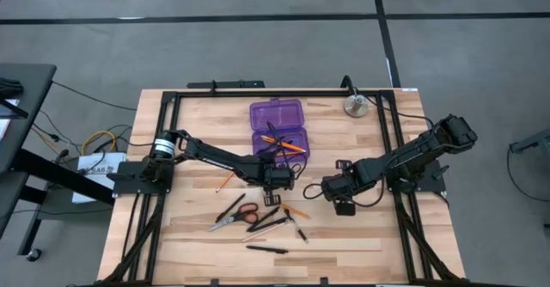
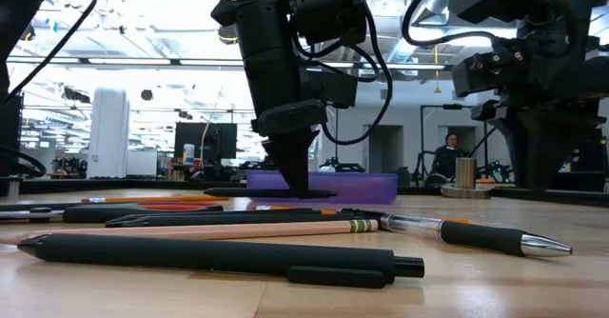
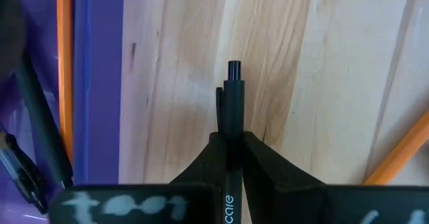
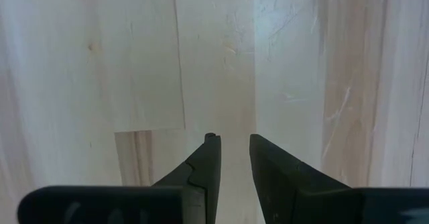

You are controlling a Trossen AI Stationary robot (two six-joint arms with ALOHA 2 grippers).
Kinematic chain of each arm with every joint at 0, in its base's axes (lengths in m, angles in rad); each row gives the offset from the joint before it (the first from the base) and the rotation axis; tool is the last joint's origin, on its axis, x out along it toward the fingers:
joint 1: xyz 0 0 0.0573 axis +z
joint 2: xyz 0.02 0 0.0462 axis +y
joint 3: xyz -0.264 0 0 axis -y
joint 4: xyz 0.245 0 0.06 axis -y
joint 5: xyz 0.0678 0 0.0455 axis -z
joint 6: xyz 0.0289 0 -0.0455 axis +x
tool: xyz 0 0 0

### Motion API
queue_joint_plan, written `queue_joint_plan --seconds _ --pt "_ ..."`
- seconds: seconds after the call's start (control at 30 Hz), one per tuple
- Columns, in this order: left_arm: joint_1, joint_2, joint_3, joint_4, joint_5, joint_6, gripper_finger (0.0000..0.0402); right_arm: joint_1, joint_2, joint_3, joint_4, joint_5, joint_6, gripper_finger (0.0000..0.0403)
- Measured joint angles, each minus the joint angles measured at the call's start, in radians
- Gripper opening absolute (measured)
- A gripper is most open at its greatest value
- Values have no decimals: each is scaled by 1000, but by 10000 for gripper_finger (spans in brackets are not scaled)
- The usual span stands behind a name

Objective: Pick & place school supplies into a supply box
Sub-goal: Put the black pen into the purple supply box

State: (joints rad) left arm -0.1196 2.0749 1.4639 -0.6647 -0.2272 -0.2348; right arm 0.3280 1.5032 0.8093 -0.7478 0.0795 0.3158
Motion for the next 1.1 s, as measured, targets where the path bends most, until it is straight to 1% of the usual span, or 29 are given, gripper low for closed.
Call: queue_joint_plan --seconds 0.13,0.4,0.47,0.63,0.73,0.9,1.1 --pt "-1 -1 15 -23 -31 9 8 0 0 0 -5 0 8 76" --pt "-4 -3 155 -155 -130 81 8 0 0 0 -8 0 9 76" --pt "8 -4 180 -160 -154 115 8 0 0 0 -9 0 9 76" --pt "67 -5 239 -150 -167 204 8 0 0 0 -17 0 9 76" --pt "117 -5 245 -129 -159 258 8 0 0 0 -31 0 15 76" --pt "201 5 246 -59 -88 331 13 0 0 0 -45 0 18 76" --pt "258 5 246 -2 -38 355 49 0 0 0 -49 25 18 76"
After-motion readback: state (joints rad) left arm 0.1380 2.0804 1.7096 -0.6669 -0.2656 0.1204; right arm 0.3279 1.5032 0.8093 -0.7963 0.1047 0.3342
